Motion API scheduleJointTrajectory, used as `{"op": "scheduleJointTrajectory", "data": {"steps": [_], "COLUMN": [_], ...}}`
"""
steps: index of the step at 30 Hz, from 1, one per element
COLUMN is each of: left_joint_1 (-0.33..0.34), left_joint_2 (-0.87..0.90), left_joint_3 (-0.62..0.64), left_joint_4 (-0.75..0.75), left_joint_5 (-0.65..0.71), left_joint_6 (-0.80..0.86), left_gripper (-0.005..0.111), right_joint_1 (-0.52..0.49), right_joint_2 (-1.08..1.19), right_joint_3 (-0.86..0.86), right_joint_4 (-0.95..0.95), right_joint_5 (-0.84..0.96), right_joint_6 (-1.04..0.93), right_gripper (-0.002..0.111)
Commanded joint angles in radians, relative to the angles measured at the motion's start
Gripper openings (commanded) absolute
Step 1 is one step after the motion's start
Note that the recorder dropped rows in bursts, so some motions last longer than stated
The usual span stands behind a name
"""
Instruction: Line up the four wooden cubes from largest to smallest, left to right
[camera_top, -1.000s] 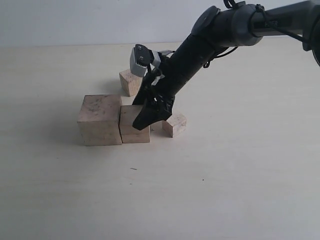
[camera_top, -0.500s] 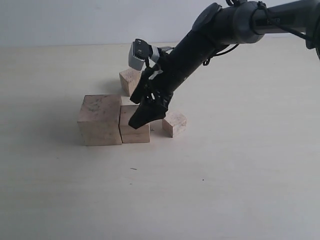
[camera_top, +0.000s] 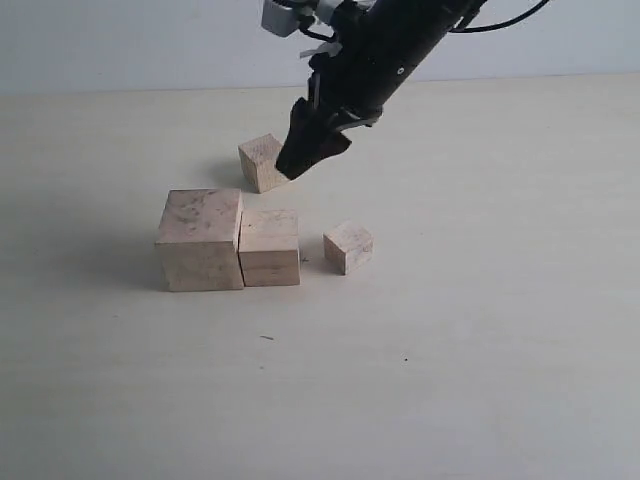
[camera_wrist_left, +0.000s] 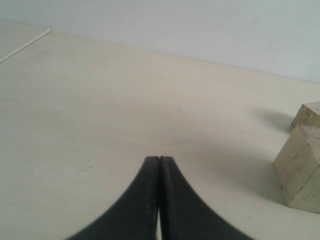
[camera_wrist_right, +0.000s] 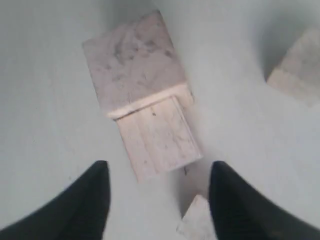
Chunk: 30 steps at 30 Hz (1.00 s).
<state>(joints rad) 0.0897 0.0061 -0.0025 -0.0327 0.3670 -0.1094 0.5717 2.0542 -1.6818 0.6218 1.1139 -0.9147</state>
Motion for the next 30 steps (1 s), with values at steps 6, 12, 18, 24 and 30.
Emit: {"op": "scheduleJointTrajectory", "data": {"steps": [6,12,18,24,30], "left_joint_1": [-0.002,-0.002,-0.002,-0.002,-0.002], "left_joint_2": [-0.006,-0.006,-0.006,-0.006,-0.006], "left_joint_3": [0.002,0.002,0.002,0.002,0.002], "left_joint_4": [-0.009,-0.009,-0.009,-0.009,-0.009], "left_joint_5": [-0.004,-0.004,-0.004,-0.004,-0.004], "left_joint_6": [0.0,0.0,0.0,0.0,0.0], "left_gripper": [0.0,0.0,0.0,0.0,0.0], "right_joint_1": [-0.002,-0.002,-0.002,-0.002,-0.002], "right_joint_2": [-0.013,-0.011,0.031,0.096,0.132], "right_joint_3": [0.054,0.149,0.179,0.179,0.179], "right_joint_4": [-0.213,-0.088,0.01,0.03,0.021], "right_joint_5": [0.106,0.057,0.057,0.024,-0.031], "right_joint_6": [0.242,0.16,0.102,0.102,0.105], "right_gripper": [0.0,0.0,0.0,0.0,0.0]}}
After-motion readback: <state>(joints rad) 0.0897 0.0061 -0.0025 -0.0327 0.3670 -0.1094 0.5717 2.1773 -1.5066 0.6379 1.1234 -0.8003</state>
